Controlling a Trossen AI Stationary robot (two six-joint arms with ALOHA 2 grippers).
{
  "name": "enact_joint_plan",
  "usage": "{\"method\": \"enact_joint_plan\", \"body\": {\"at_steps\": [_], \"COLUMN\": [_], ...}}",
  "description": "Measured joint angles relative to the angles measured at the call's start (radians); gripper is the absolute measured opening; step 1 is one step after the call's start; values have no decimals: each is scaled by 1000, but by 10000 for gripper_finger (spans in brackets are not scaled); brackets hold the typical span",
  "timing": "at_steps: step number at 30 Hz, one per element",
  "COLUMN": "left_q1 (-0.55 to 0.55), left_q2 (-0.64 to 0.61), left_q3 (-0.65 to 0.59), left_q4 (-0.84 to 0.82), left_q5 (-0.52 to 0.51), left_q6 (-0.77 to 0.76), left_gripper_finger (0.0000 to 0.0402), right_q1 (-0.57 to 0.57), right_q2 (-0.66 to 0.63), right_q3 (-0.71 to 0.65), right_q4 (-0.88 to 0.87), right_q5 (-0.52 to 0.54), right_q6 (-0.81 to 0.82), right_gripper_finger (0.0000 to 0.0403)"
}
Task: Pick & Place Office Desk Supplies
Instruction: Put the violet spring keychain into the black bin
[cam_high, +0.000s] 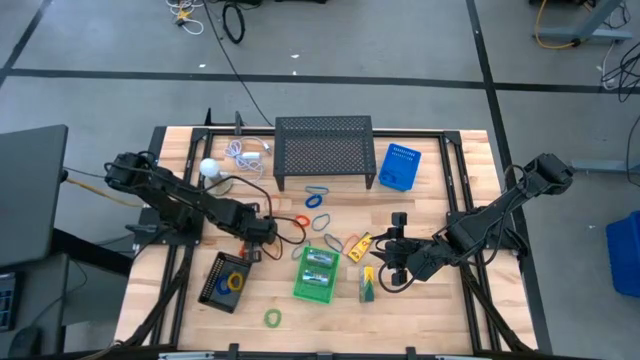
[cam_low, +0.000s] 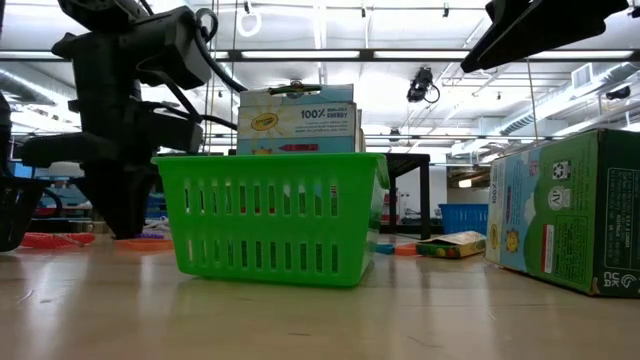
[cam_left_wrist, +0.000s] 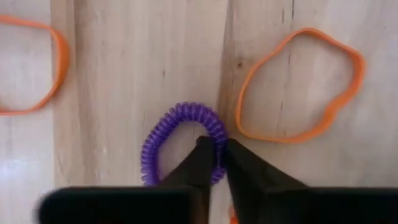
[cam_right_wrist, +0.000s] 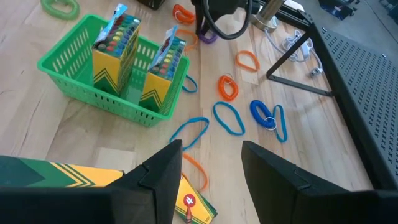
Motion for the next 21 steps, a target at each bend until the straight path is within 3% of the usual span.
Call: {"method": "enact_joint_plan", "body": {"at_steps": [3,12,21], "left_q1": [-3,-52,-118], "left_q2": [1,-6,-166], "left_q3": [0,62,64], "left_q4": [1,-78,-102], "left_q5": [-43,-200,-228], "left_q6": [-11,-17,-77], "left_gripper_finger": [13,8,7], "right_q1": [0,0,0], "right_q2": [0,0,0], "right_q3": [0,0,0], "right_q4": [0,0,0], "right_q5": [0,-1,-8], "right_q6": [0,5,4], "right_gripper_finger": [176,176,176]}}
